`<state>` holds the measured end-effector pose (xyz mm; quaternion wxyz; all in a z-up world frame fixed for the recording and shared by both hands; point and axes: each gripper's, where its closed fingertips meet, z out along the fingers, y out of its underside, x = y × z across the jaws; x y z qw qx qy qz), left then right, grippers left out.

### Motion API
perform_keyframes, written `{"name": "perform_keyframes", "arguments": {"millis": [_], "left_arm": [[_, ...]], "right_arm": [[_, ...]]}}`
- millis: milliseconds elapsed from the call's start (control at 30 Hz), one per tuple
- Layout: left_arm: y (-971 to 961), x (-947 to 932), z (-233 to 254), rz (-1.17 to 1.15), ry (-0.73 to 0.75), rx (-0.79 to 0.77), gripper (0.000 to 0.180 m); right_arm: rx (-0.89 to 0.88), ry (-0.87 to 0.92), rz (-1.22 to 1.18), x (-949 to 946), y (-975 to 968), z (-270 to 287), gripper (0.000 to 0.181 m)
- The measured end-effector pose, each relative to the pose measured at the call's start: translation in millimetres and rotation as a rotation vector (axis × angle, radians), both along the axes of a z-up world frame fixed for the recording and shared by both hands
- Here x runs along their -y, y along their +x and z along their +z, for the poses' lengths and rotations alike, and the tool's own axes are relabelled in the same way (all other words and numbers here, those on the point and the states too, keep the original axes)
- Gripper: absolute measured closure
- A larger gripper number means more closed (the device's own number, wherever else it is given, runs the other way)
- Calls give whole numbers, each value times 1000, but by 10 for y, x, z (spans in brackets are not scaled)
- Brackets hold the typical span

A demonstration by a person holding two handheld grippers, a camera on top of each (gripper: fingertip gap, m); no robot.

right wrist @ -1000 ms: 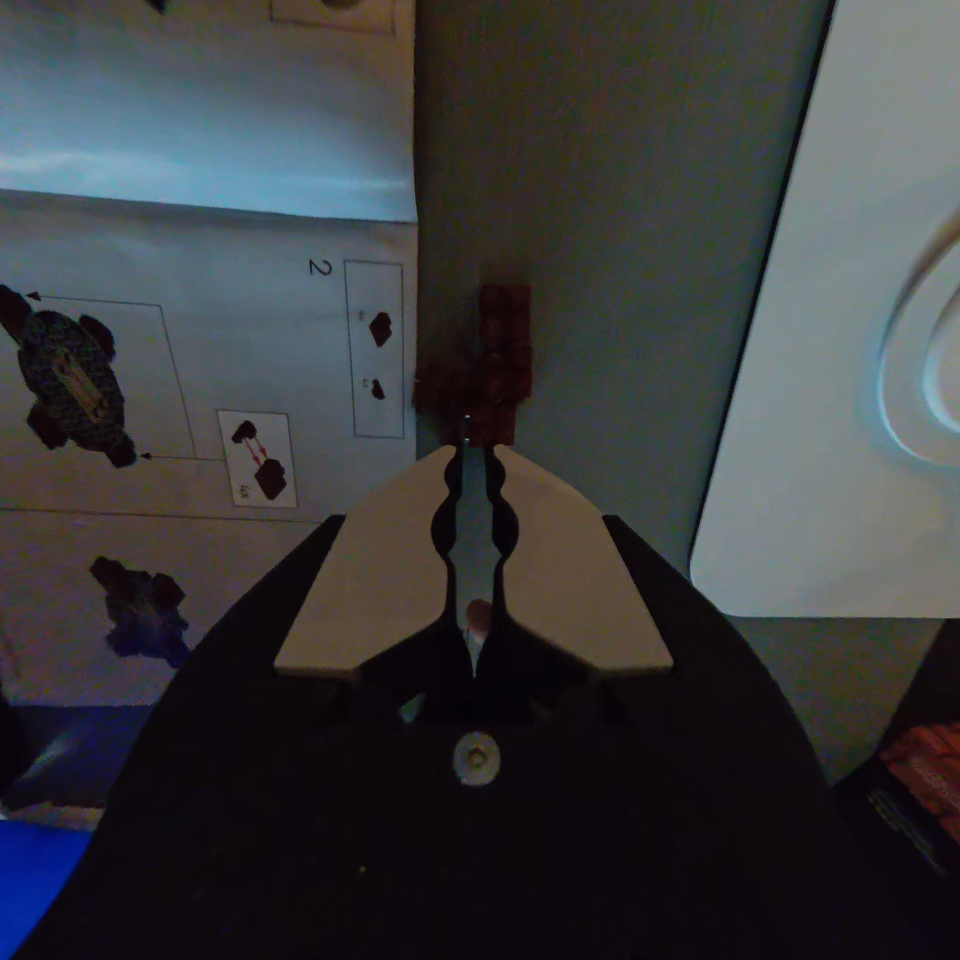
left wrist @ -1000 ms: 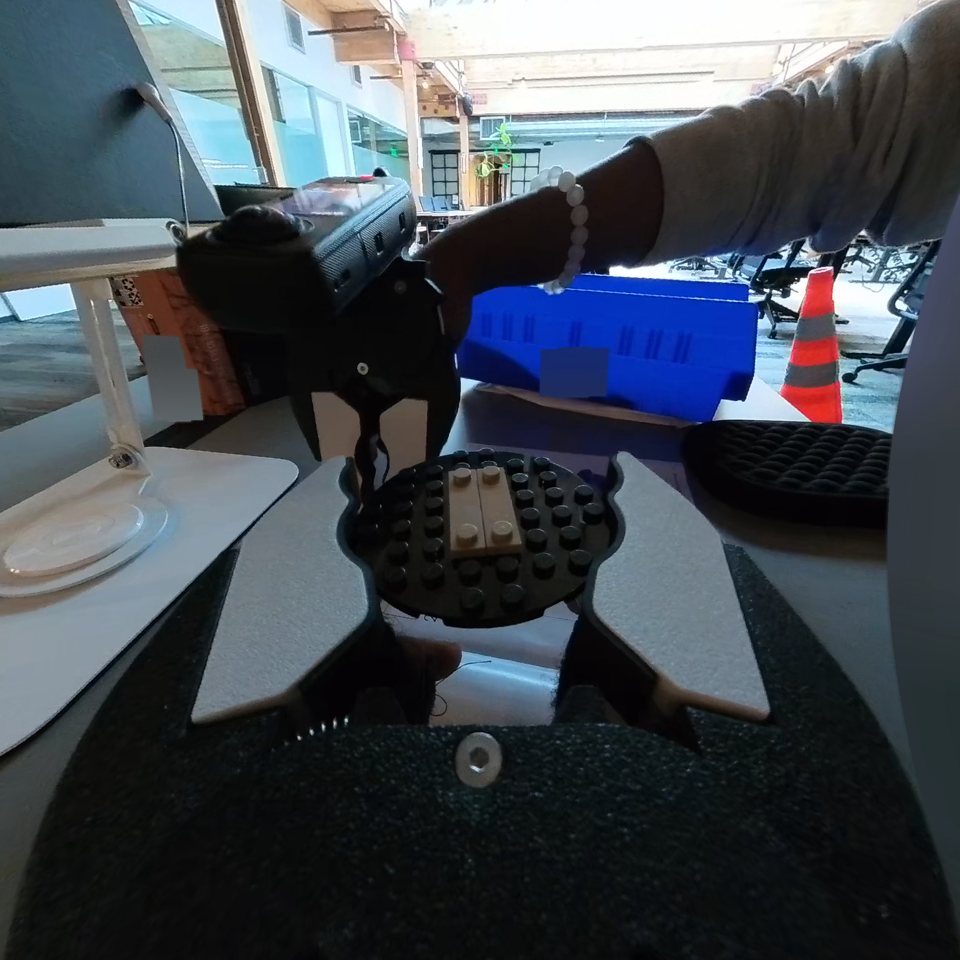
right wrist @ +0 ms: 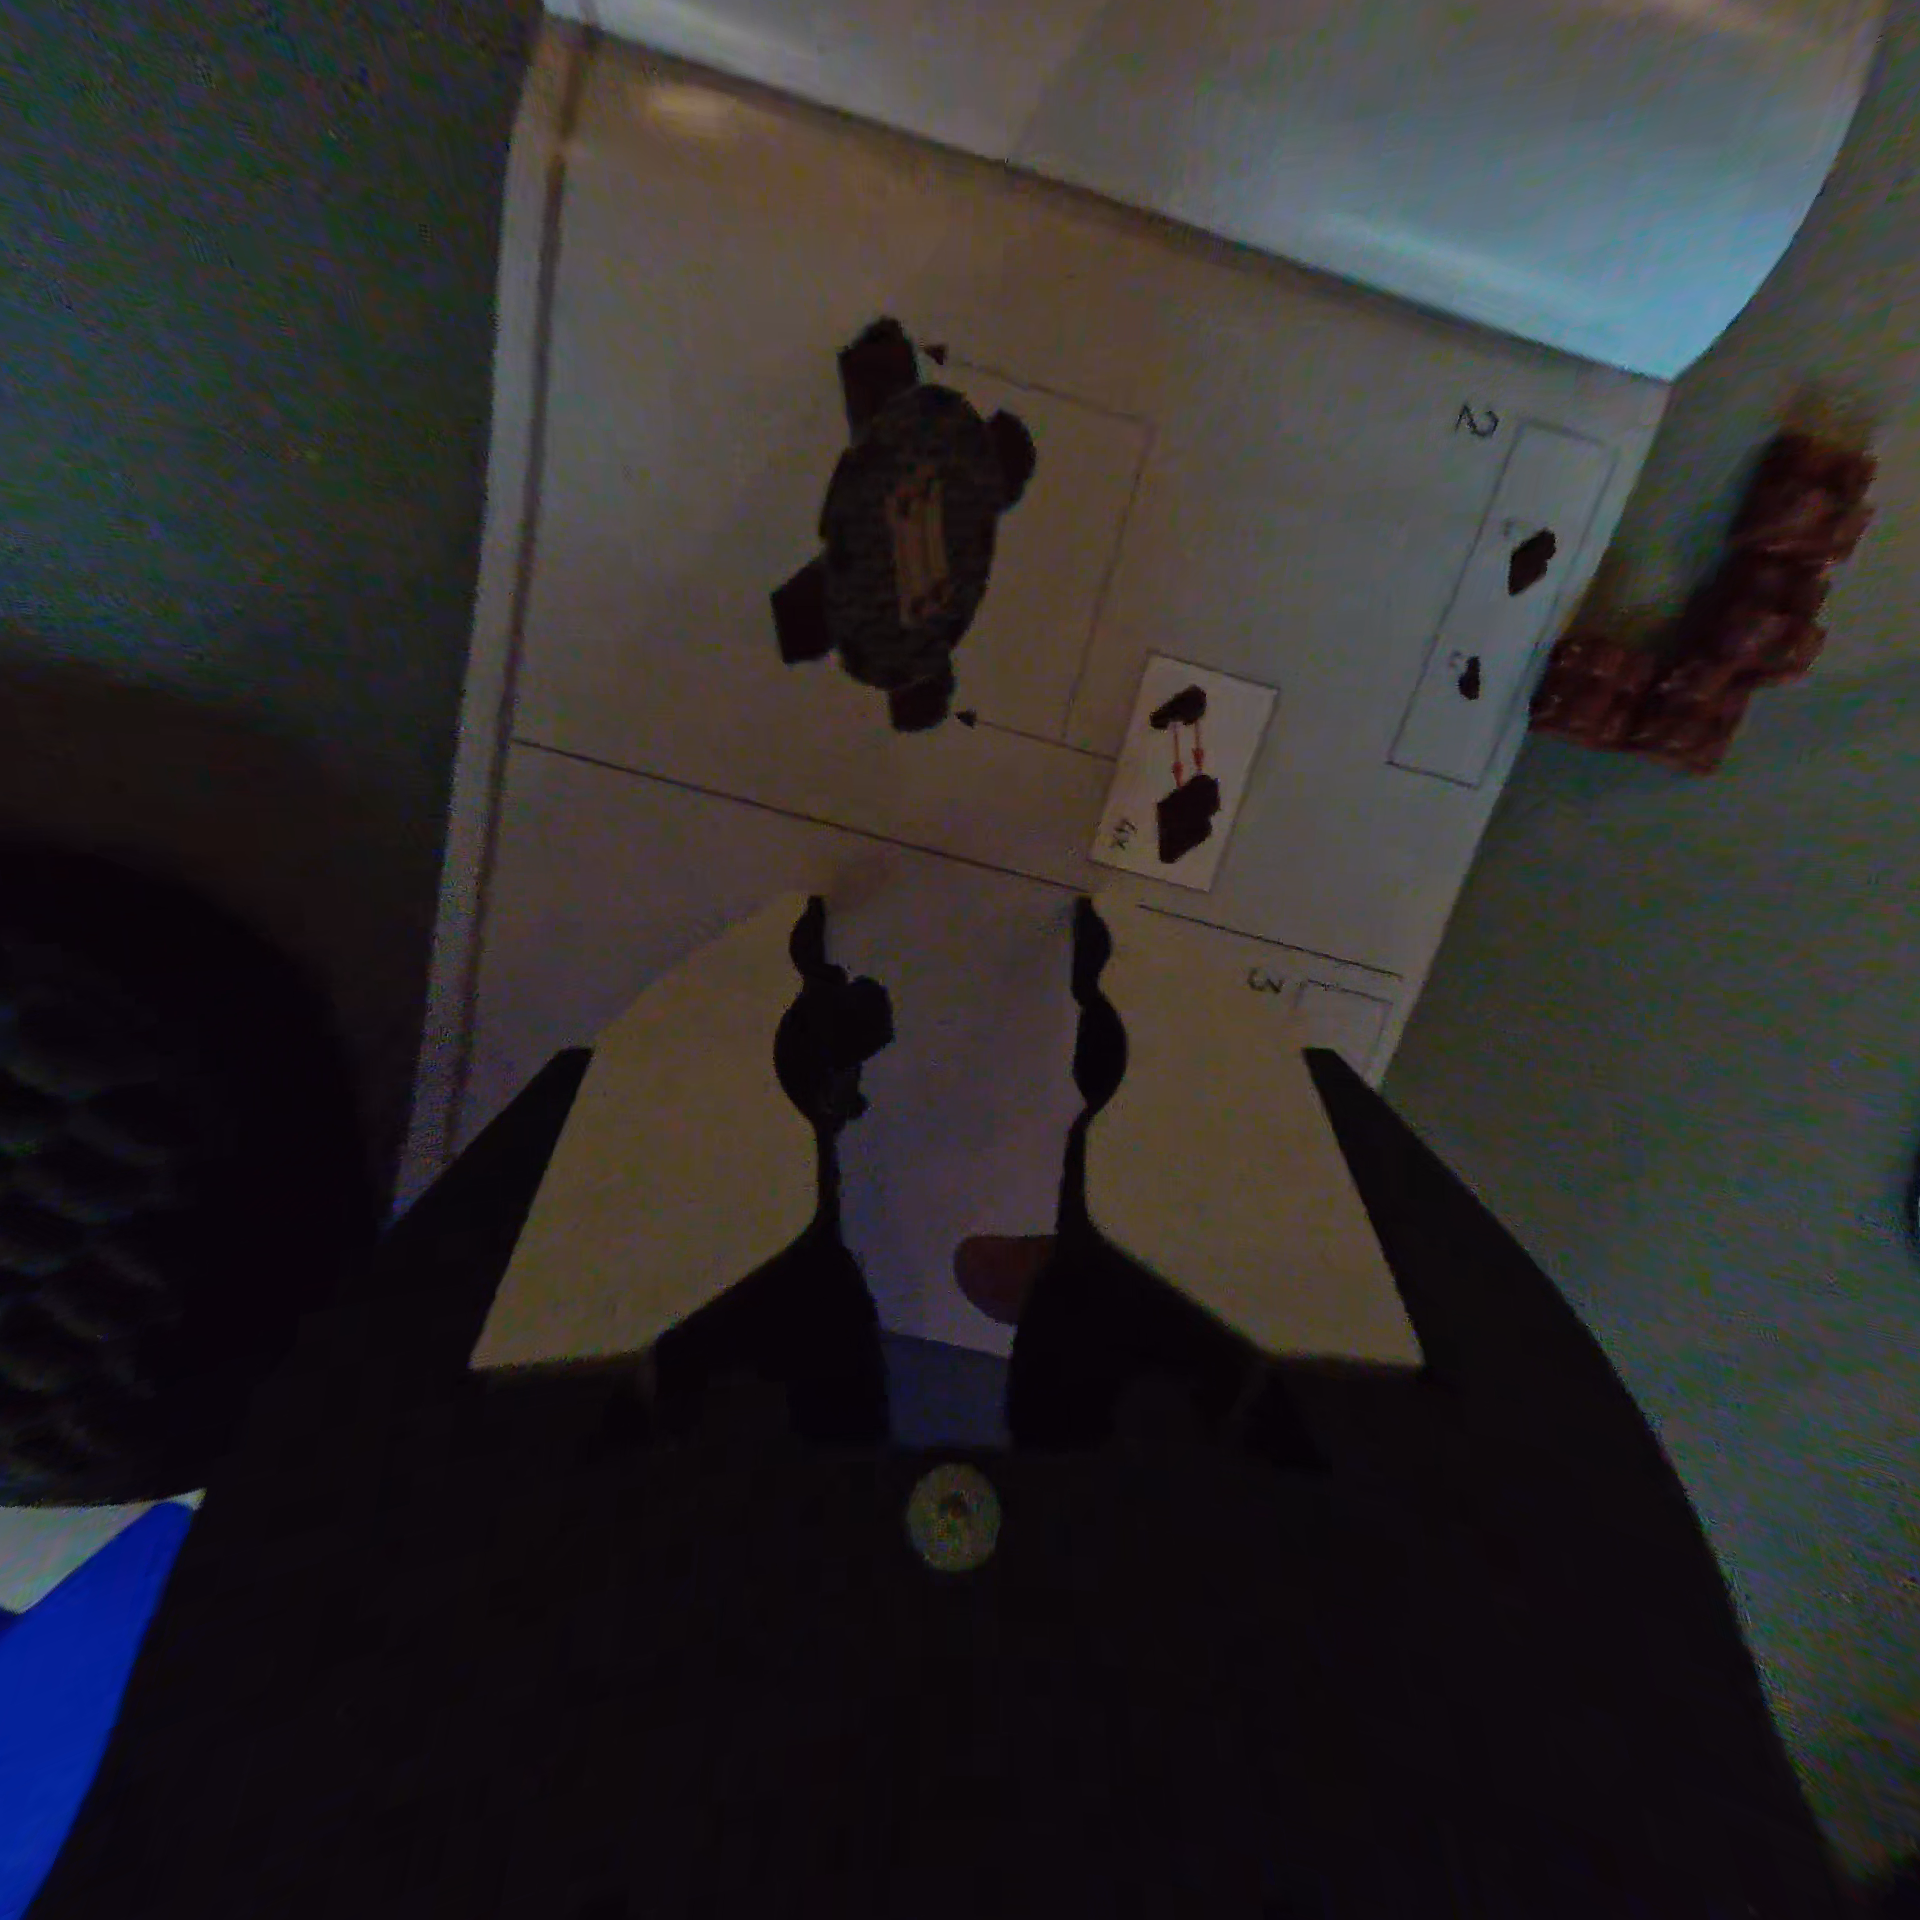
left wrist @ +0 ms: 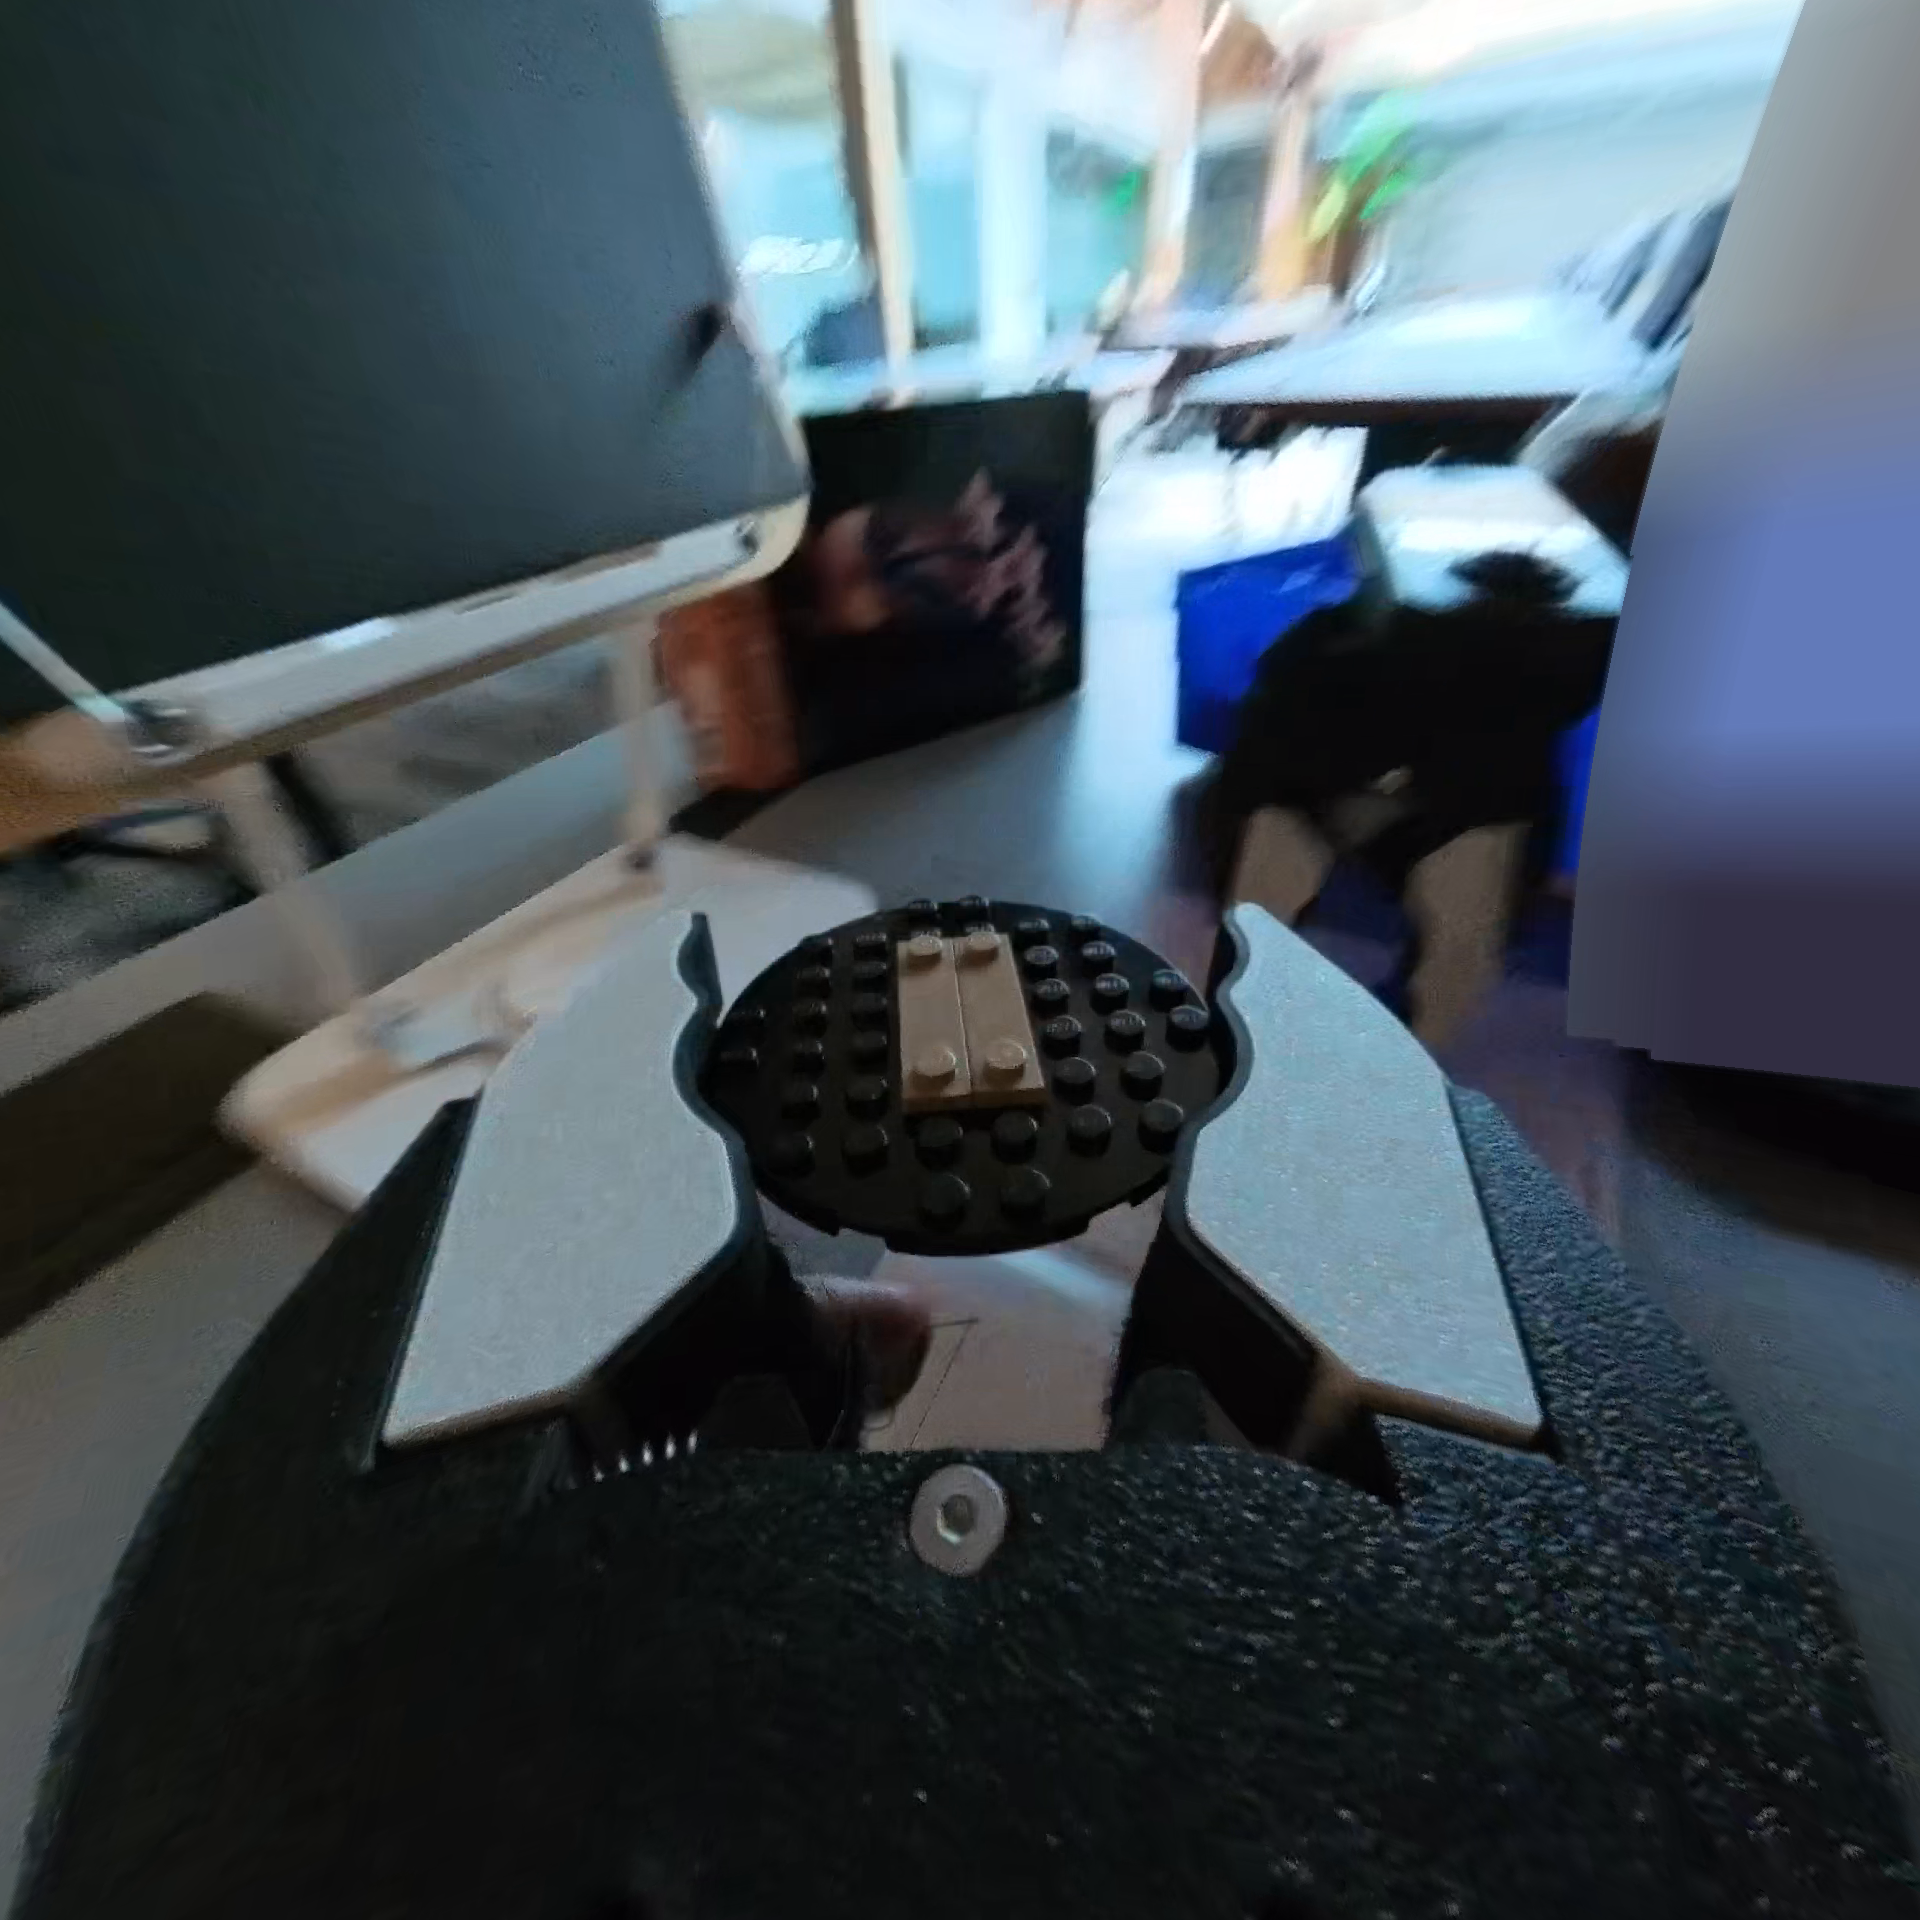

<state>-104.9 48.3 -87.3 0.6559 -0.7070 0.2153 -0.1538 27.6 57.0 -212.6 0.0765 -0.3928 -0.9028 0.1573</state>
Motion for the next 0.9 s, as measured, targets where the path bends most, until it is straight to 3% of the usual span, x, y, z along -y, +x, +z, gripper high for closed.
{"name": "perform_keyframes", "arguments": {"millis": [133,167,200,233,300,433,800,900], "left_arm": [[-251,96,-104,131,-46,-71,91],[-290,110,-148,154,-47,-61,91],[-317,119,-201,170,-51,-51,91],[-344,124,-246,183,-50,-44,91],[-401,115,-301,200,-43,-28,91],[-412,122,-379,154,-69,35,91],[-279,133,-521,78,-104,15,91],[-294,121,-524,78,-115,39,91]], "right_arm": [[-39,-17,29,55,31,7,144],[-42,-17,3,28,12,8,139],[-12,-10,-8,-14,32,-13,118],[3,-1,-26,-72,30,-17,109],[-53,0,-96,-220,-84,49,122],[-63,-35,-264,-528,-195,169,128],[60,218,-657,-1706,213,52,121],[-2,168,-780,-2014,259,273,126]]}}
